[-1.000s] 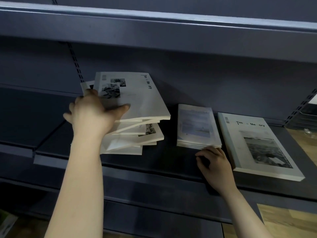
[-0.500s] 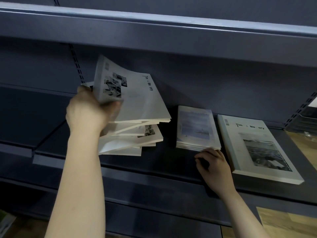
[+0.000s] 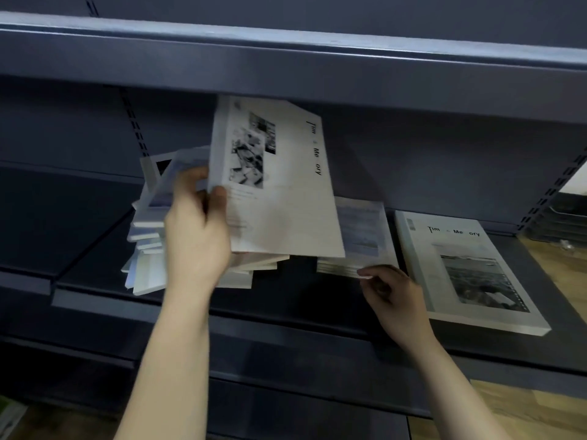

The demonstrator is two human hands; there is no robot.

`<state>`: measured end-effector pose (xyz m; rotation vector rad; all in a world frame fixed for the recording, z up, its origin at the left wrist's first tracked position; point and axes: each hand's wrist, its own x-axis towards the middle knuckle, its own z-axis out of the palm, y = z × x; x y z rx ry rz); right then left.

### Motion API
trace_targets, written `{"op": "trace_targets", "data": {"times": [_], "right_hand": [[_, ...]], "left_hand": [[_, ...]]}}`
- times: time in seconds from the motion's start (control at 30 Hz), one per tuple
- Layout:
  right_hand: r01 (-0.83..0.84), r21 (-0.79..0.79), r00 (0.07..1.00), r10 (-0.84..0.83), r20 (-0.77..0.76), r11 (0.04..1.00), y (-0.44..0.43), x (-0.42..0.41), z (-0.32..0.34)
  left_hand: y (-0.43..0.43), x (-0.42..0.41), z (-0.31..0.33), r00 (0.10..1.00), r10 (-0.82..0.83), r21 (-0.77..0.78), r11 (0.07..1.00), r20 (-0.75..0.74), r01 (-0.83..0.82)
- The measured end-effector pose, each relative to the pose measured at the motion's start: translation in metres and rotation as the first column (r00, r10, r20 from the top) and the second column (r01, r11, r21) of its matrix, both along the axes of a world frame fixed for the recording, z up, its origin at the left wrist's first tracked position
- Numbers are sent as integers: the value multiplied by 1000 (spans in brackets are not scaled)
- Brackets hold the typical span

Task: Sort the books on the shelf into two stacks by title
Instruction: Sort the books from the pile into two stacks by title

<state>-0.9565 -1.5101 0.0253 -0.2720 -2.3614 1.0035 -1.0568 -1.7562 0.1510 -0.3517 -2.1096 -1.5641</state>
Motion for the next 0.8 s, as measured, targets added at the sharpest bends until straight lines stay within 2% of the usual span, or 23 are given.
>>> {"op": "trace_targets", "data": {"times": [0.07, 0.13, 0.23, 0.3, 0.37, 0.47, 0.57, 0.63, 0.8], "right_hand": [[3, -141, 1000, -1, 14, 990, 0, 2, 12], [-6, -370, 1000, 14, 19, 929, 0, 5, 26], [56, -671, 998, -40, 39, 739, 10, 15, 37], [133, -778, 991, -98, 92, 614, 18, 25, 44], [101, -803, 994, -99, 53, 588, 30, 35, 48], [12, -734, 996, -70, -48, 679, 47, 49, 49], [83, -698, 987, -157, -43, 712, 66, 64, 45], [116, -685, 979, -198, -42, 719, 82, 77, 42], [199, -648, 969, -245, 19, 735, 126, 103, 37]], "left_hand": [[15, 9, -5, 997, -70, 4, 998, -13, 70], [32, 17, -11, 990, -142, 39, 989, -26, 143], [60, 27, -26, 967, -253, 129, 959, -18, 254], [79, 35, -38, 951, -308, 157, 939, -7, 305], [97, 44, -50, 939, -344, 155, 929, 19, 337], [121, 54, -64, 902, -421, 151, 902, 92, 405], [139, 62, -72, 845, -500, 117, 866, 187, 487], [147, 62, -82, 836, -497, 38, 863, 231, 503], [162, 62, -113, 879, -421, -248, 847, 224, 469]]}}
